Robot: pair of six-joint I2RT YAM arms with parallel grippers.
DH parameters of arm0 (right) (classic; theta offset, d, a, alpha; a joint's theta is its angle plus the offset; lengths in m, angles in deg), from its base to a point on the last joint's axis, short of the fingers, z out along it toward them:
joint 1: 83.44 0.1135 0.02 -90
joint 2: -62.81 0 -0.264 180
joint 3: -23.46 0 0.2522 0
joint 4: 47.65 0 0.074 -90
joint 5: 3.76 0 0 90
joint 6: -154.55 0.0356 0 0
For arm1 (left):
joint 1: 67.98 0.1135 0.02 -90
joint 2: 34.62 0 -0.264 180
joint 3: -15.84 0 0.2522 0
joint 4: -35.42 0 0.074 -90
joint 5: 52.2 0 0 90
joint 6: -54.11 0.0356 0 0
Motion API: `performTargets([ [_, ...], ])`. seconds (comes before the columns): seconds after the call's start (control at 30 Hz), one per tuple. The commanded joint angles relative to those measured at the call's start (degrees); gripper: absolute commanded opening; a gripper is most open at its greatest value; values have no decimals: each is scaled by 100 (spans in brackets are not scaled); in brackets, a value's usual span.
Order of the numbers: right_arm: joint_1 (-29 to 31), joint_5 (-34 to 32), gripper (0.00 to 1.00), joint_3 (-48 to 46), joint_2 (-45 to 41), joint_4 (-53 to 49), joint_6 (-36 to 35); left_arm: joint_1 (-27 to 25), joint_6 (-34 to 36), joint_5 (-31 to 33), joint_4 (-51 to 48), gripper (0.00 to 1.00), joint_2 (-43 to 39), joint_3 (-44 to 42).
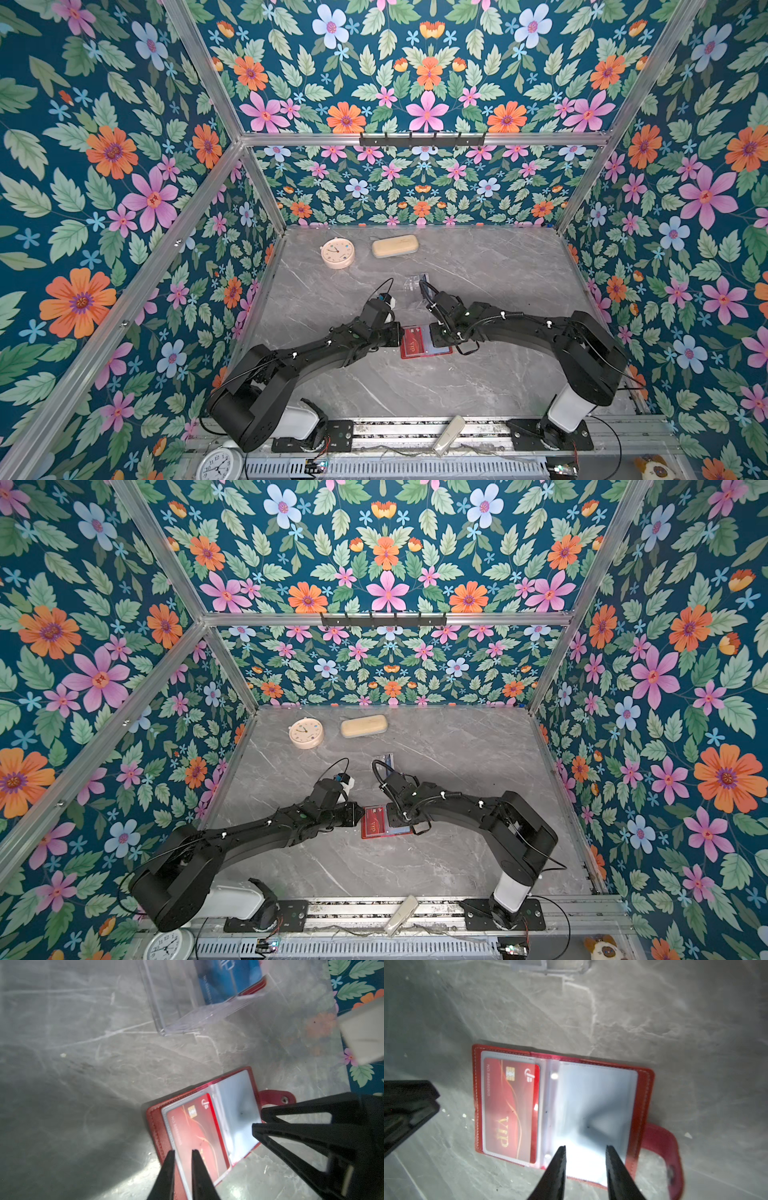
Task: Put the credit cards into the card holder
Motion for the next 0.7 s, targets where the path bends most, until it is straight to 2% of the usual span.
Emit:
performTargets([
  [0.0,-156,170,32,-272,-305,378,261,-114,227,-71,-120,27,47,177],
  [0.2,-404,206,24,-604,-368,372,281,-464,176,-357,267,35,631,575],
  [0.47,-412,197,21,-714,-200,336,290,-689,78,-487,469,37,1474,1021],
  [0.67,-410,244,20,-738,-144,358,281,-710,-35,-451,510,37,1710,1089],
])
